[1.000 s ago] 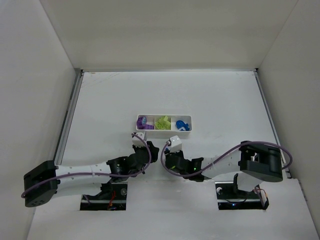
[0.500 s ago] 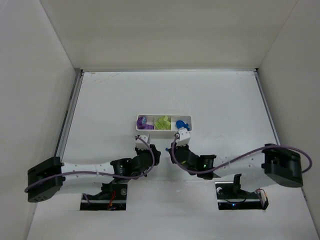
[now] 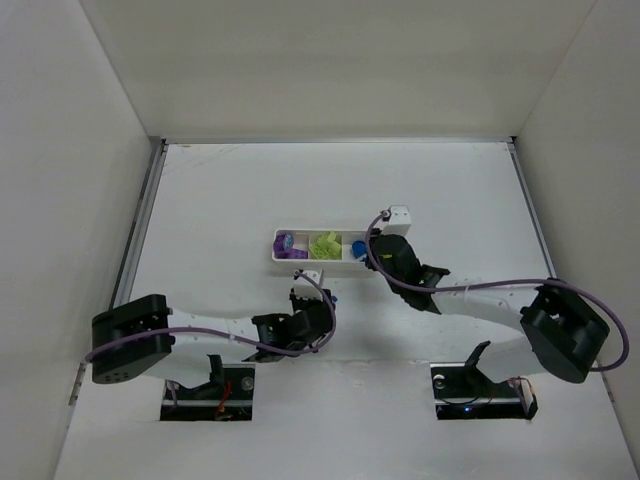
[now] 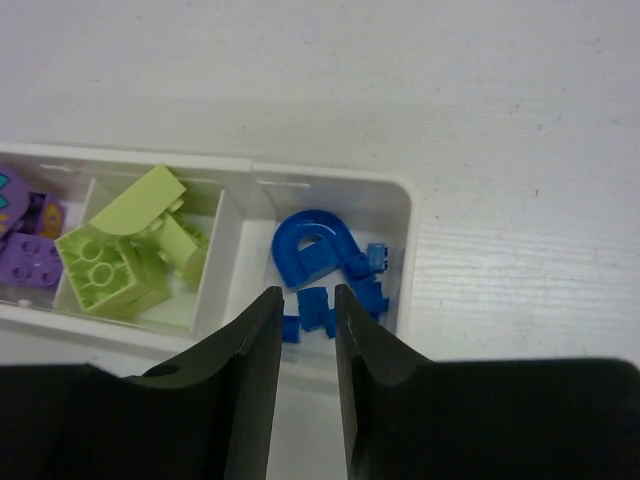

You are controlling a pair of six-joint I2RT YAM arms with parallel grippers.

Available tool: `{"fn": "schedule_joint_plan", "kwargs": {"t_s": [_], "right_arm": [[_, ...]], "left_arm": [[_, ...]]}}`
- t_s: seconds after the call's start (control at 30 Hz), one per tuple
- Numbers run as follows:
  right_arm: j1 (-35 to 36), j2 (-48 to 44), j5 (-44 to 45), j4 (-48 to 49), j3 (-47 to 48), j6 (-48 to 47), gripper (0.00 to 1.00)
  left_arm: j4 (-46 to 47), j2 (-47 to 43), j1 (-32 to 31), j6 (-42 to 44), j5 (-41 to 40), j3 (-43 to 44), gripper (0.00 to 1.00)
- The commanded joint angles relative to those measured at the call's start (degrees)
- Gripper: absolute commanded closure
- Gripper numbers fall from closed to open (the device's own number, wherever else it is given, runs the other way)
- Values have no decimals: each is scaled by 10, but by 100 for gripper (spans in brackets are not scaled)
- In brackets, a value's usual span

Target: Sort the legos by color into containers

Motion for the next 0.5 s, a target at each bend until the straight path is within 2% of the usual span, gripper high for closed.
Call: {"fn": "schedule_joint_plan", "kwargs": {"t_s": [0.0,0.07,0.13,0.47], "right_arm": [[-13,13,-27,25,31,-27,58],[-12,1,-26,36,24,-23,47],[-3,-19,-23,52,5,-23,42],[40,-122,26,77,-113,8,42]], "left_arm": [[19,25,-9,-22,-45,36,62],[13,38,-12,-25,-60,44,62],[16,50,-16,-30,-74,44,62],[15,163,-18,-44,-90,95,62]]}}
